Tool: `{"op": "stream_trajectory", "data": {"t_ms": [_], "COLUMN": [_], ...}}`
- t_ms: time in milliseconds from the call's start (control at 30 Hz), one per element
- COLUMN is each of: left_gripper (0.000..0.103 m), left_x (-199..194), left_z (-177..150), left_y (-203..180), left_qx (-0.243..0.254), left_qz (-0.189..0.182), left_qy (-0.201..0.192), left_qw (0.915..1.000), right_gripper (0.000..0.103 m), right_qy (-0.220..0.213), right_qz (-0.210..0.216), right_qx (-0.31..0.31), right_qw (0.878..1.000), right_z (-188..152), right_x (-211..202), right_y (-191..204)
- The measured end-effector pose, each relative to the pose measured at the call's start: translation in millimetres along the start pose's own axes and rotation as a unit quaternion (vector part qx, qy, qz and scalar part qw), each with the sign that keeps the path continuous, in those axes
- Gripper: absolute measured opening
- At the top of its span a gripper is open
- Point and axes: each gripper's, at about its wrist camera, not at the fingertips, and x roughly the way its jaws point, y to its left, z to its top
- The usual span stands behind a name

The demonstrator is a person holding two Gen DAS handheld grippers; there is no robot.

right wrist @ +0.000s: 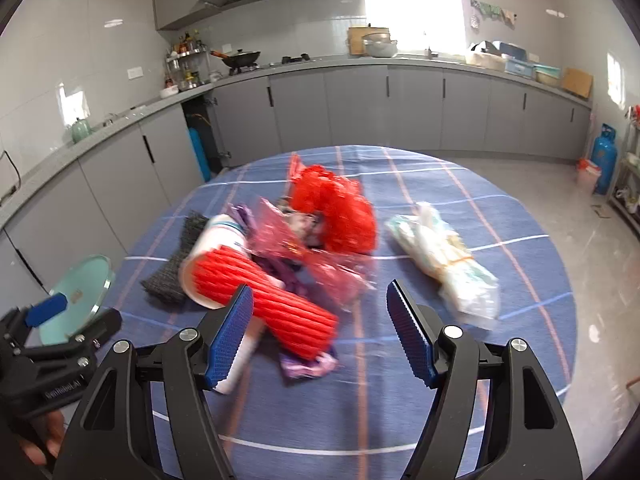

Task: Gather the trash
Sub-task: 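Grasp the red foam net with the left tool while the right tool grasps the diaper bundle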

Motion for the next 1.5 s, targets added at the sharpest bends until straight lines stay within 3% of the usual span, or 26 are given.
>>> {"op": "stream_trajectory", "data": {"t_ms": [333, 567, 633, 867, 1167, 1233, 1300, 1500], "left_gripper": [0.093, 0.076, 0.075, 0.076, 0.075, 0.07, 0.055, 0.031], "left_x": [5.1, 12.4, 16.5, 34.3, 52.9, 58.8, 64.5, 60.2], "left_z": [11.2, 23.1, 25.1, 29.0, 28.0, 25.5, 22.8, 23.1], "left_y": [-41.4, -76.1, -85.2, -117.3, -135.9, -135.0, -133.6, -124.6], "left_qx": [0.01, -0.016, -0.024, -0.025, -0.043, -0.044, -0.048, -0.057], "left_qz": [-0.037, -0.091, -0.102, -0.096, -0.075, -0.061, -0.061, -0.068], "left_qy": [-0.001, 0.026, 0.037, 0.058, 0.079, 0.089, 0.1, 0.086], "left_qw": [0.9992, 0.9954, 0.9938, 0.9934, 0.9931, 0.9932, 0.992, 0.9924], "right_gripper": [0.065, 0.06, 0.06, 0.06, 0.052, 0.049, 0.044, 0.033], "right_qy": [0.005, 0.031, 0.042, 0.086, 0.109, 0.115, 0.122, 0.112], "right_qz": [-0.046, -0.053, -0.047, -0.053, -0.028, -0.028, -0.019, -0.008], "right_qx": [0.045, 0.055, 0.049, 0.017, 0.016, 0.016, 0.025, 0.034], "right_qw": [0.998, 0.997, 0.997, 0.995, 0.993, 0.993, 0.992, 0.993], "right_z": [2.7, 17.7, 21.2, 16.8, 7.7, 5.1, 2.8, 1.7], "right_x": [8.5, 32.7, 41.3, 67.3, 76.5, 78.4, 80.2, 72.9], "right_y": [-65.9, -102.5, -106.9, -112.7, -119.1, -119.4, -122.8, -122.9]}}
